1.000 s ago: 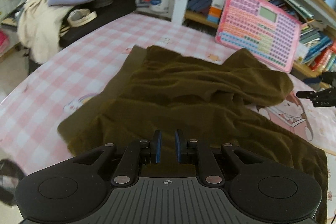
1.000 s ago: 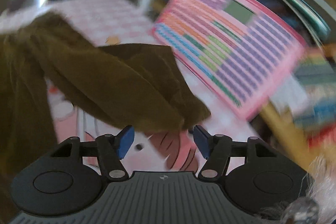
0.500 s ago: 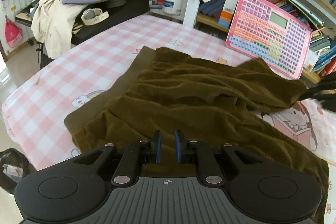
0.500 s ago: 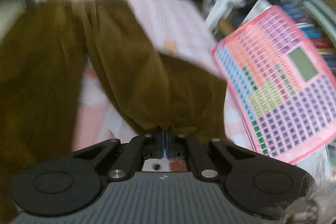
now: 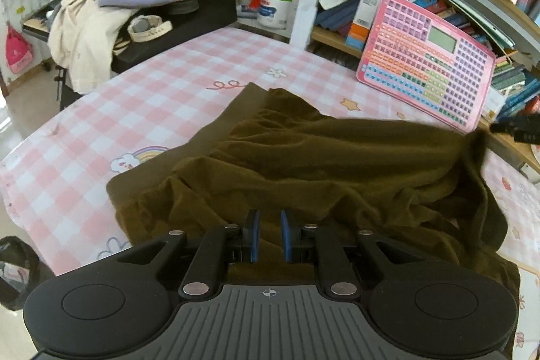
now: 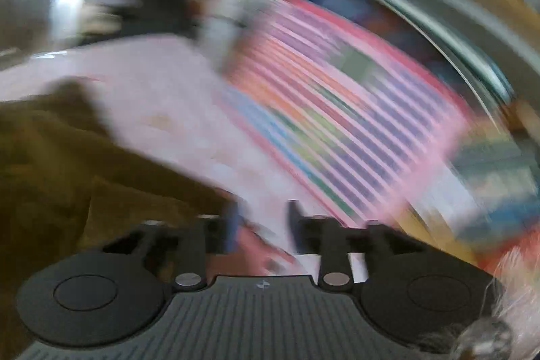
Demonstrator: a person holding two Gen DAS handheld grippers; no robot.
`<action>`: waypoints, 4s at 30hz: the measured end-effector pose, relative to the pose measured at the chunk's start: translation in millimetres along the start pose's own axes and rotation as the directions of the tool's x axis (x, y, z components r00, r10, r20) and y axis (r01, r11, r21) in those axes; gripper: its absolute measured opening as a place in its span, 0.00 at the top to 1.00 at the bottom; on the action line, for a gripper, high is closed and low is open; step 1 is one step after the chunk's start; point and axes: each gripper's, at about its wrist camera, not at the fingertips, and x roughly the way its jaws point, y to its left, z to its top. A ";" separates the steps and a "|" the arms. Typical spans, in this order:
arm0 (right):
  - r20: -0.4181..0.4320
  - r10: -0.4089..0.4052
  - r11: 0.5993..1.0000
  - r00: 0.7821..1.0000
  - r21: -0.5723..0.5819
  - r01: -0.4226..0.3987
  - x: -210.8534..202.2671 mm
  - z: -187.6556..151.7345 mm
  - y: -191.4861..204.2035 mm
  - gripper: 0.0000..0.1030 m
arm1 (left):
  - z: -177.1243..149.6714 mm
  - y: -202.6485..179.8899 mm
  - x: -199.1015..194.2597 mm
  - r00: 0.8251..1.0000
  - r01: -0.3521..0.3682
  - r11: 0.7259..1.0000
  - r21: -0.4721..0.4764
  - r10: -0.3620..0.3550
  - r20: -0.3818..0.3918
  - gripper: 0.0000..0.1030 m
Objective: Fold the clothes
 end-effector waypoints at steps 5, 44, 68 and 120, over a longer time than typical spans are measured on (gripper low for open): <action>-0.003 0.149 0.941 0.989 0.307 -0.141 -27.3 -38.2 -23.4 0.46 | -4.2 6.4 6.6 1.000 -0.012 0.999 -0.034 0.011 -0.023 0.85; -0.176 -0.007 0.681 0.984 0.720 0.133 -47.9 -140.7 3.1 0.51 | 29.6 -13.8 16.2 0.998 0.037 0.998 0.049 -0.039 0.043 0.85; -0.356 -0.419 0.561 0.835 0.622 0.546 -71.9 -130.5 53.7 0.59 | 136.8 41.5 115.1 0.964 0.265 0.954 0.138 -0.267 -0.007 0.85; -0.351 -0.279 0.401 0.894 0.803 0.440 7.1 -78.8 30.9 0.50 | 184.5 111.9 201.8 0.890 0.436 0.834 -0.338 -0.455 0.024 0.98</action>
